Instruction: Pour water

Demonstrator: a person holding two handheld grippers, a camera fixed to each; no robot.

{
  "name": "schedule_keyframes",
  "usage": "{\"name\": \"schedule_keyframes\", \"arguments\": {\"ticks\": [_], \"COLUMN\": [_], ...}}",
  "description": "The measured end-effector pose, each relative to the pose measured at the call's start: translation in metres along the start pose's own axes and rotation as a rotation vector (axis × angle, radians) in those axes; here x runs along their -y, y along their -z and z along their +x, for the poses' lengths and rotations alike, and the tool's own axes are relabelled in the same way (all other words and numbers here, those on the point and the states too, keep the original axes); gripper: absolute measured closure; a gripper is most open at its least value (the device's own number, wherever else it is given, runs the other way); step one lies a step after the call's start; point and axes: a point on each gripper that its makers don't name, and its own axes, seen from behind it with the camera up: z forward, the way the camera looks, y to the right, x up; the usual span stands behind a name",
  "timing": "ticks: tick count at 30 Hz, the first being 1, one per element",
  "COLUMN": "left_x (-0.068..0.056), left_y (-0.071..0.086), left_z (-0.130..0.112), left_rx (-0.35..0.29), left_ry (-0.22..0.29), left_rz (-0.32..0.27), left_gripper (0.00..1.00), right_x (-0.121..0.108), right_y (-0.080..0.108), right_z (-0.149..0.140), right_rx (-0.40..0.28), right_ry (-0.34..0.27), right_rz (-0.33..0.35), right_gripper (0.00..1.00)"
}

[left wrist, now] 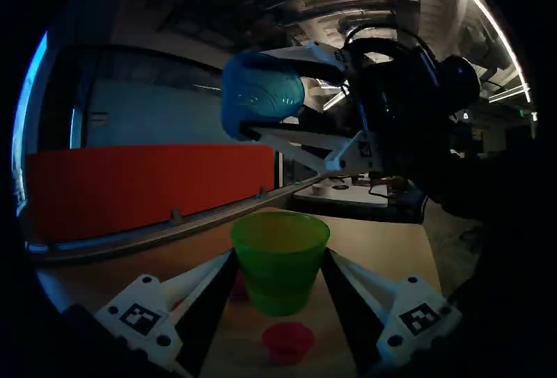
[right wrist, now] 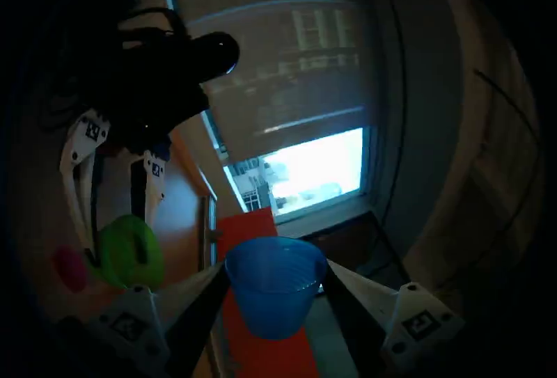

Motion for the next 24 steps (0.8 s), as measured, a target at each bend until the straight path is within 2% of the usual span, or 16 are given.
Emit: {"name": "schedule_keyframes", "arguments": {"ticks": [7, 12, 17, 24], "left_x": [0.000, 0.000, 0.000, -0.001], "left_y": [-0.001, -0.001, -0.002, -0.001], "left_z": [-0.001, -0.001, 0.000, 0.003], "left_rx": [0.006, 0.006, 0.006, 0.007], "left_ry": [-0.005, -0.006, -0.008, -0.014], "left_rz": [0.003, 0.004, 0.007, 0.010], "left_gripper": [0.18, 0.18, 0.18, 0.18], "right_x": [0.010, 0.013, 0.013, 0.014], "right_y": [0.005, 0.008, 0.013, 0.016], "right_z": [-0.003, 0.002, 0.012, 0.013], "right_rx": [0.010, 0.004, -0.031, -0.037], "right_ry": [-0.221, -0.432, -0.643, -0.886], "right_rz": [0.002, 0.009, 0.017, 0.036], "right_gripper": [0.10, 0.10, 0.10, 0.10]}}
